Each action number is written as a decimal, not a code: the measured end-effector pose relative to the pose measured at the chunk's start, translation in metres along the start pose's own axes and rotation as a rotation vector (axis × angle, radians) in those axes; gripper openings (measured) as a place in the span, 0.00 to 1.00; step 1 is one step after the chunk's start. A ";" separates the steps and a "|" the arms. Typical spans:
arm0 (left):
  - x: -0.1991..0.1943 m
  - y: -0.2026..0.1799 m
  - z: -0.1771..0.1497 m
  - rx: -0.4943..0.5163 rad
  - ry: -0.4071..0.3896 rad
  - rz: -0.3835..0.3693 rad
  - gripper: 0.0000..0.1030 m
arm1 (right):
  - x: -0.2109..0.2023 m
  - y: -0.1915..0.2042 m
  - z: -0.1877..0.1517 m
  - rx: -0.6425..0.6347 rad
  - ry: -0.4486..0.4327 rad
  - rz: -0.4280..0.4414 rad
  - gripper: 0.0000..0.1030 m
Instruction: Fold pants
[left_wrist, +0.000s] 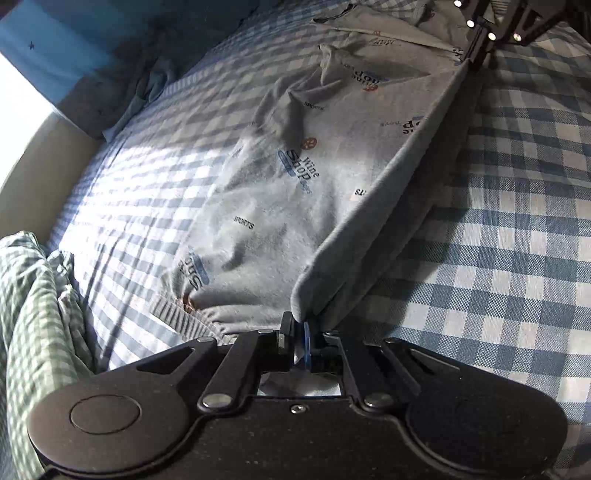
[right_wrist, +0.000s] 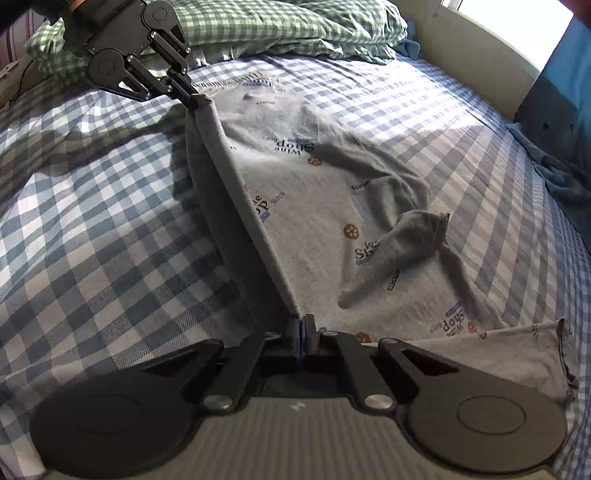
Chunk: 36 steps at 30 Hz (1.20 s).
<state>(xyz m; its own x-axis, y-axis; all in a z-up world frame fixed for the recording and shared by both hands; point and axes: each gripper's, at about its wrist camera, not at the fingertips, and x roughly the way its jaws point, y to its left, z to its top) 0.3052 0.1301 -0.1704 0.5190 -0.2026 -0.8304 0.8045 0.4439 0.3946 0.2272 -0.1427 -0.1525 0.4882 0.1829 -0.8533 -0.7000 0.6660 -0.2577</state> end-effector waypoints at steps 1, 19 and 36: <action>0.002 0.001 0.000 -0.032 0.016 -0.012 0.14 | 0.005 0.003 -0.003 0.011 0.006 -0.012 0.02; 0.013 -0.032 0.172 -0.939 -0.204 -0.264 0.99 | -0.081 -0.105 -0.113 0.627 -0.017 -0.150 1.00; 0.096 -0.078 0.311 -1.161 -0.069 -0.243 0.99 | -0.033 -0.335 -0.119 0.571 -0.017 -0.235 1.00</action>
<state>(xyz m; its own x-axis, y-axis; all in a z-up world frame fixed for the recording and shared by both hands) 0.3821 -0.1953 -0.1586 0.4320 -0.4222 -0.7970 0.1599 0.9055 -0.3930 0.3833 -0.4578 -0.0925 0.6075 -0.0072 -0.7943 -0.1856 0.9710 -0.1508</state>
